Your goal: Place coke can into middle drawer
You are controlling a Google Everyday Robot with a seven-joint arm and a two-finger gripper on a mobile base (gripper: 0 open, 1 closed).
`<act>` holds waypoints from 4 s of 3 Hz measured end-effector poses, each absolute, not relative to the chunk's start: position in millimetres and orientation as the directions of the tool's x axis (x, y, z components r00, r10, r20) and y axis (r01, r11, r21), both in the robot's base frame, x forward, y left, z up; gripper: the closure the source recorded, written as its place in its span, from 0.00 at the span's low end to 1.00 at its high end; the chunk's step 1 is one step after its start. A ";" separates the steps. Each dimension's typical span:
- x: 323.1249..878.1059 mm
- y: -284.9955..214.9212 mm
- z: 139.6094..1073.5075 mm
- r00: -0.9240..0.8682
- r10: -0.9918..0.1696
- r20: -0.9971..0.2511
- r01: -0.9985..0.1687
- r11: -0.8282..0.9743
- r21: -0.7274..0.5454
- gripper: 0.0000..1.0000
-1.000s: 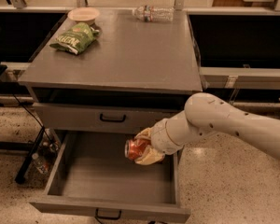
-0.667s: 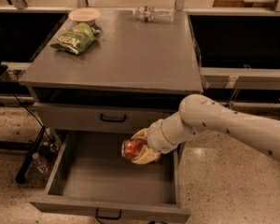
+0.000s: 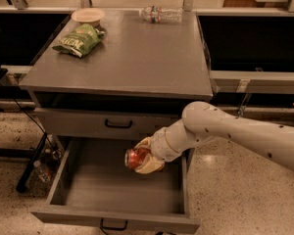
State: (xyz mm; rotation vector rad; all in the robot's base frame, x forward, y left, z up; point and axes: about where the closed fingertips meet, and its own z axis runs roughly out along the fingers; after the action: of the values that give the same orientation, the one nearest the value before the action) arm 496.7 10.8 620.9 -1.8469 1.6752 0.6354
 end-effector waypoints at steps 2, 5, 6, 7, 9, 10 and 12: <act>477.5 17.5 567.4 0.055 -0.712 -0.700 -0.998 -0.070 -0.007 1.00; 525.0 28.7 508.1 -0.015 -0.650 -0.760 -0.998 -0.042 0.056 1.00; 495.6 21.1 501.1 -0.028 -0.640 -0.768 -0.997 -0.039 0.070 1.00; 495.6 21.1 501.1 -0.028 -0.640 -0.768 -0.997 -0.039 0.070 1.00; 503.4 29.1 456.0 -0.087 -0.629 -0.773 -0.990 -0.033 0.138 1.00; 482.6 23.2 457.2 -0.091 -0.631 -0.770 -0.990 -0.026 0.138 1.00; 487.3 25.6 429.6 -0.121 -0.595 -0.794 -0.982 -0.044 0.182 1.00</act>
Offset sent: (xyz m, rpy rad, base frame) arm -0.0238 0.0081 -0.0869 0.0307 0.1219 0.0079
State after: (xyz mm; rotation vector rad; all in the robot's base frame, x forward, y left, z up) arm 487.3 25.6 429.6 -1.6661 1.7493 1.0402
